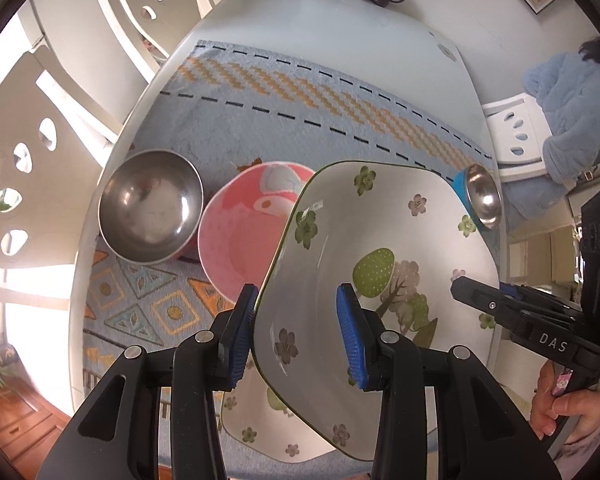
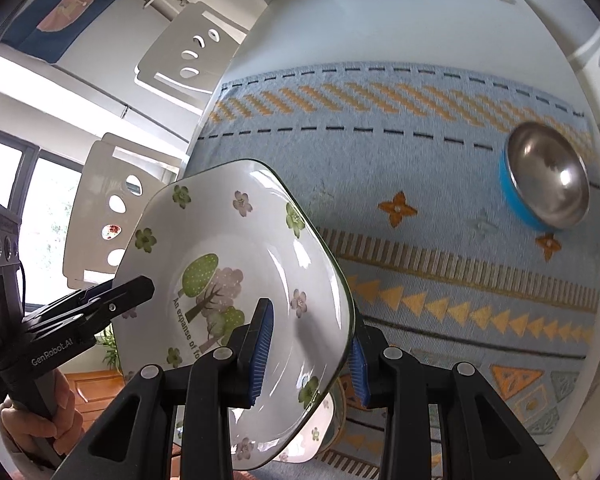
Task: Organize plates and bowls
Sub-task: 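Carry the second forest plate with both grippers over the plate stack, then lower the second forest plate onto the plate stack with both grippers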
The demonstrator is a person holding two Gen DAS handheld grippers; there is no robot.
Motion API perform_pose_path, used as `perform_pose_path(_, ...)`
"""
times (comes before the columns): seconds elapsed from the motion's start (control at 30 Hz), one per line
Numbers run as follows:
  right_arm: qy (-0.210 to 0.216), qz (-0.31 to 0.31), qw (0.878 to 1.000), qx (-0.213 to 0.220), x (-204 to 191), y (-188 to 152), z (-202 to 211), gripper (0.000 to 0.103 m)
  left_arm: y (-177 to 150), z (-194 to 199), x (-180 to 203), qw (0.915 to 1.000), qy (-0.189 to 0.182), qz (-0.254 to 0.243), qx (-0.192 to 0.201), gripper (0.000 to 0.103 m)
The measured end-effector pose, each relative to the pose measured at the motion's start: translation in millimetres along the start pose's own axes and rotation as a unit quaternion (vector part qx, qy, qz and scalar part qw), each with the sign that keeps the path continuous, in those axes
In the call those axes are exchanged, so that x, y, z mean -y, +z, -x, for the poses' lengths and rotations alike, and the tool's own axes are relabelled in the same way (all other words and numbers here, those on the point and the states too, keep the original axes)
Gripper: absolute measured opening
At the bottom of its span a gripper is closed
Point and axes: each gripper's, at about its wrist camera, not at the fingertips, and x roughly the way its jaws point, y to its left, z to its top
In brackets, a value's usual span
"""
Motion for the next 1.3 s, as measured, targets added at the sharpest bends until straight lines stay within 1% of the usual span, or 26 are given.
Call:
perform_pose_path(0.47,-0.006,-0.013,1.0,0.003,-9,-29,-3,0.034,-28,-6,-13,0.9997,-0.007,-0.014,-0.016,0.036)
perform_pose_path(0.77,-0.023,-0.017,1.0,-0.005,-15,-40,-11,0.034,-43,-19,-24,0.9991,-0.013,-0.018,-0.037,0.036)
perform_pose_path(0.93,-0.027,-0.021,0.999,-0.016,-16,-49,-20,0.034,-51,-23,-30,0.9985,-0.017,-0.023,-0.046,0.036)
perform_pose_path(1.13,-0.036,-0.03,0.998,-0.037,-17,-63,-37,0.034,-62,-38,-39,0.997,-0.021,-0.029,-0.069,0.036)
perform_pose_path(1.23,-0.047,-0.034,0.997,-0.05,-15,-72,-48,0.034,-70,-43,-43,0.9955,-0.036,-0.029,-0.083,0.037)
perform_pose_path(1.3,-0.04,-0.044,0.996,-0.061,-11,-79,-54,0.034,-75,-47,-44,0.995,-0.036,-0.034,-0.086,0.037)
